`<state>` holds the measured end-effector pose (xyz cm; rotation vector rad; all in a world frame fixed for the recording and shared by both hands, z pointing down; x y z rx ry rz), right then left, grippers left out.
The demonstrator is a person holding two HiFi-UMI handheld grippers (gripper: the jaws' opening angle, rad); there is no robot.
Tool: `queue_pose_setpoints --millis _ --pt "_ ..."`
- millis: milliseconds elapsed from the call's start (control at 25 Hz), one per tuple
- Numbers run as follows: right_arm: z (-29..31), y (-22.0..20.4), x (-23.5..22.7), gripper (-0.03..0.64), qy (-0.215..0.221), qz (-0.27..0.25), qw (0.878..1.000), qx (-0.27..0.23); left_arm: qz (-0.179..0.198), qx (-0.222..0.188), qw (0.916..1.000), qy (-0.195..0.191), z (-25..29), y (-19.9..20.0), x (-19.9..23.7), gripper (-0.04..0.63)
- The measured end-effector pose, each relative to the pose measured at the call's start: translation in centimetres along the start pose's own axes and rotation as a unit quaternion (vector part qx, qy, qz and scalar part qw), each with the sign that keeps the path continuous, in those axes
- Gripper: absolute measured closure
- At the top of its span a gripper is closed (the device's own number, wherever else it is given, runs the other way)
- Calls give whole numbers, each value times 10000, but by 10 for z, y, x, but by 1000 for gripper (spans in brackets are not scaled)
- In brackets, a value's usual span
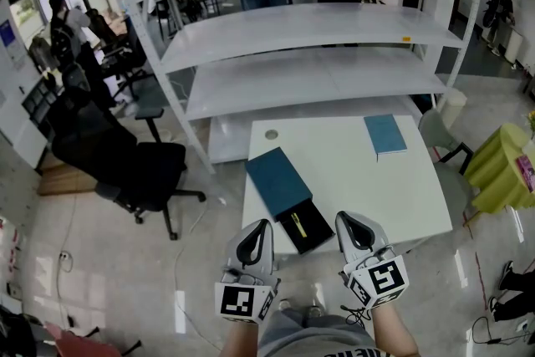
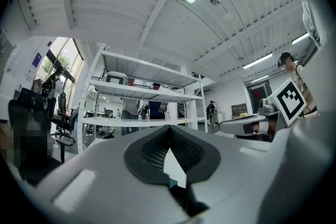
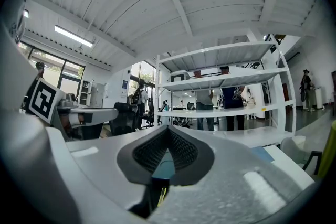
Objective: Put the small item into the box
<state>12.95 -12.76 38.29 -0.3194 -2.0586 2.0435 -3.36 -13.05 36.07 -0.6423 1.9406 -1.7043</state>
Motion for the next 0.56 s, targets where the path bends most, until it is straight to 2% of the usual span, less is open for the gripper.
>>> queue_pose_setpoints --millis 560 --pt "5 2 2 615 -12 55 10000 42 -28 11 10000 5 1 0 6 584"
Point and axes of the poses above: the fingertips, and each gripper's own axes: z forward along the fingers, x to its left, y out of its top, the point moved 2 cm from there along -z, backward along the fingers, and after that the axes turned 8 degrees about -y, right-handed, at the moved point
